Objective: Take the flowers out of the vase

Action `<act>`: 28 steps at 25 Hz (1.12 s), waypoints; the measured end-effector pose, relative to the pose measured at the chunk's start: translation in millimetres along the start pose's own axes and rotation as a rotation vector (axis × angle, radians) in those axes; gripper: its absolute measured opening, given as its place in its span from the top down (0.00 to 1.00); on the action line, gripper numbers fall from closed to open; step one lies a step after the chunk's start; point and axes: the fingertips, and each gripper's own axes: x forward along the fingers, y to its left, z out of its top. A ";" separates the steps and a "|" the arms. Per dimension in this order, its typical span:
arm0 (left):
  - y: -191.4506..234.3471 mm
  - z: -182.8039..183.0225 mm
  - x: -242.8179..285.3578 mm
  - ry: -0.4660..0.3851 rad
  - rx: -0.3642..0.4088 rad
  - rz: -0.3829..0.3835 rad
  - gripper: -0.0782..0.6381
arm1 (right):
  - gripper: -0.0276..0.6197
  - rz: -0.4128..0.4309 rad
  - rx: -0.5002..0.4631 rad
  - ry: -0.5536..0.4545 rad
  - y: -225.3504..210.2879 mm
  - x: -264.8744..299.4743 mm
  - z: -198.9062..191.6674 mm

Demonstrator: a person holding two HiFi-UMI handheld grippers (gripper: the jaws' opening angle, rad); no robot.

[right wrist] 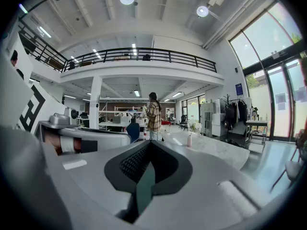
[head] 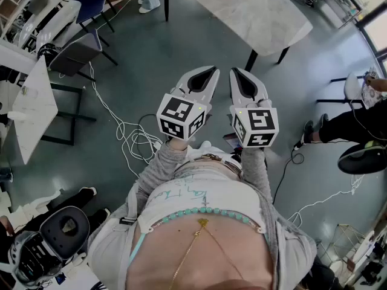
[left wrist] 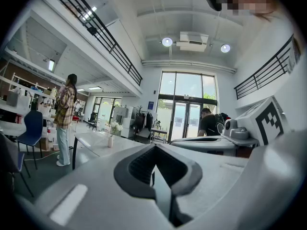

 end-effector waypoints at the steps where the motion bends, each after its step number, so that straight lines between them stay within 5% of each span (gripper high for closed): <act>1: 1.5 -0.1 1.3 0.000 -0.001 0.002 0.89 | 0.92 0.001 0.002 0.001 -1.0 1.8 -0.5; 15: 41.9 -6.2 11.2 0.015 -0.035 0.007 0.89 | 0.91 0.024 0.009 0.038 0.3 35.1 -6.3; 28: 121.4 4.9 66.7 0.069 -0.034 -0.116 0.89 | 0.91 -0.017 0.020 0.029 -4.9 135.2 11.6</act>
